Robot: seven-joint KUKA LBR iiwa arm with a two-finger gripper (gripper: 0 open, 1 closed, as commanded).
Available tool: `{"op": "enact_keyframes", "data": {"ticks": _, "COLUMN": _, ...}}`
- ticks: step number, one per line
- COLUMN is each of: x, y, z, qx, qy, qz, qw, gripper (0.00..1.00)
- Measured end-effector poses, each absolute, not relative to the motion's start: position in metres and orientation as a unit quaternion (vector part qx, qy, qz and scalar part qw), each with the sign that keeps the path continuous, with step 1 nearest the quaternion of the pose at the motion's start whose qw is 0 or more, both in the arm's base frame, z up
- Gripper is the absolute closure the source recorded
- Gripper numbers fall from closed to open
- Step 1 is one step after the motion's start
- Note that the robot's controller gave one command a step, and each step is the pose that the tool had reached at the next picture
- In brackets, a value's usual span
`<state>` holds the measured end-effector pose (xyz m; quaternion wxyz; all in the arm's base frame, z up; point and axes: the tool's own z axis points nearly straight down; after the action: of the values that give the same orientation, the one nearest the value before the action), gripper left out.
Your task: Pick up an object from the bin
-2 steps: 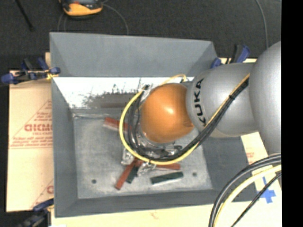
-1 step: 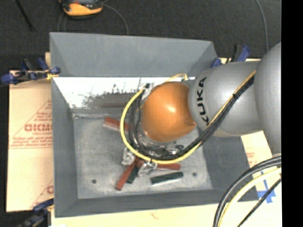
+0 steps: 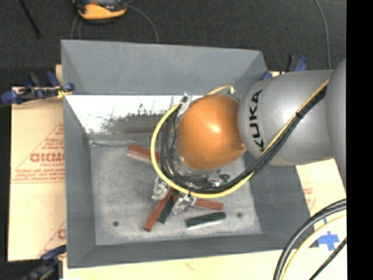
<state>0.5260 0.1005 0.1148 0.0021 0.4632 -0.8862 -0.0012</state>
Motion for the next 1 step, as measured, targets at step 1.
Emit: {"op": "enact_keyframes", "data": {"ticks": 1, "x": 0.5278, "y": 0.1006, "z": 0.1320, "qx": 0.463, "qy": -0.886, "qz": 0.000, "qw": -0.001, "gripper": 1.00}}
